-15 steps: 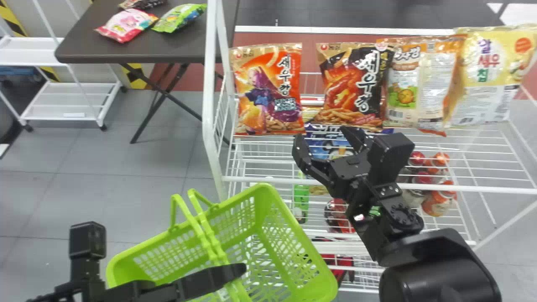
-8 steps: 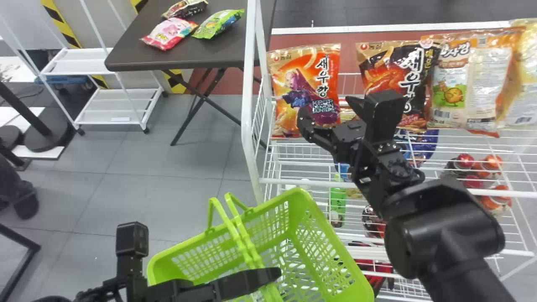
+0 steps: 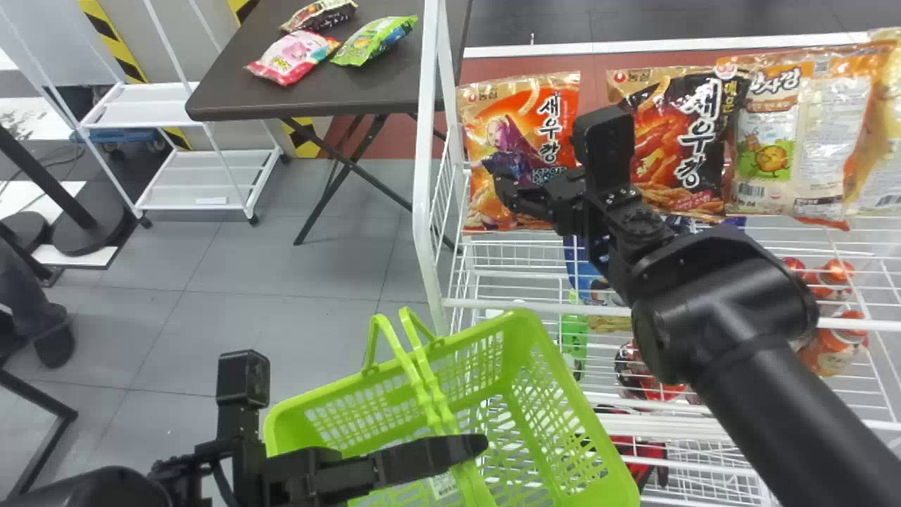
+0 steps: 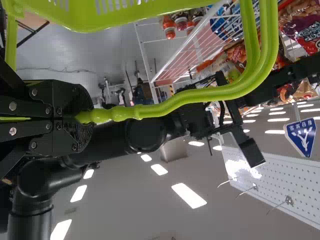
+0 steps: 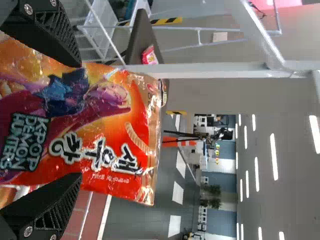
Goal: Hold basket handle with left hand then pick Saewookkang with right hand and place into basket
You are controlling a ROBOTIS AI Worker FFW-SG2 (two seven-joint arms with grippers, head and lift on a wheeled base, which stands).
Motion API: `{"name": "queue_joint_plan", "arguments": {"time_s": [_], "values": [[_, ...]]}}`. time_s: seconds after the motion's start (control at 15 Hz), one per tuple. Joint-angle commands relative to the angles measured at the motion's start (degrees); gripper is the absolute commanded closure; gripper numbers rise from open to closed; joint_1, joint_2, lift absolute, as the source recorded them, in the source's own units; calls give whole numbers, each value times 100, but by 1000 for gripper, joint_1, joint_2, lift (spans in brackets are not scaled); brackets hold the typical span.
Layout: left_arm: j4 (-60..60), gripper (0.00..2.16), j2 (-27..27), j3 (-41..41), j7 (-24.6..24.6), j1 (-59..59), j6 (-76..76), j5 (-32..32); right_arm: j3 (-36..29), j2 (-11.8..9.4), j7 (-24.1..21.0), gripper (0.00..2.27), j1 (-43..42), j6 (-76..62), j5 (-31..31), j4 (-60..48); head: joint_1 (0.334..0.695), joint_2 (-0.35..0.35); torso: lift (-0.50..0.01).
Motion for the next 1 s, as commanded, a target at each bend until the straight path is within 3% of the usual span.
{"name": "queue_joint_plan", "arguments": {"time_s": [0.0,0.2,0.27,0.4,0.47,0.8,0.93], "values": [[9,2155,0,-9,8,-18,183,1,78,14,177,90,-150,6,62,184,695,156,-13],[44,2155,0,-62,35,-45,183,-8,87,14,519,596,-221,6,88,280,695,167,-13],[105,2155,0,-62,35,-80,183,-8,78,14,677,961,-221,6,105,280,695,170,-13],[114,2155,9,-71,35,-89,183,-8,69,14,669,1953,-221,24,88,324,695,177,-13],[114,2155,9,-62,35,-89,183,1,69,14,554,2253,-221,6,79,368,695,177,-13],[167,2155,27,-62,44,-132,183,-8,-36,14,528,2253,-150,-82,193,315,695,168,-13],[211,2155,44,-53,44,-159,183,-8,-124,14,519,2253,192,76,246,-238,695,164,-13]]}}
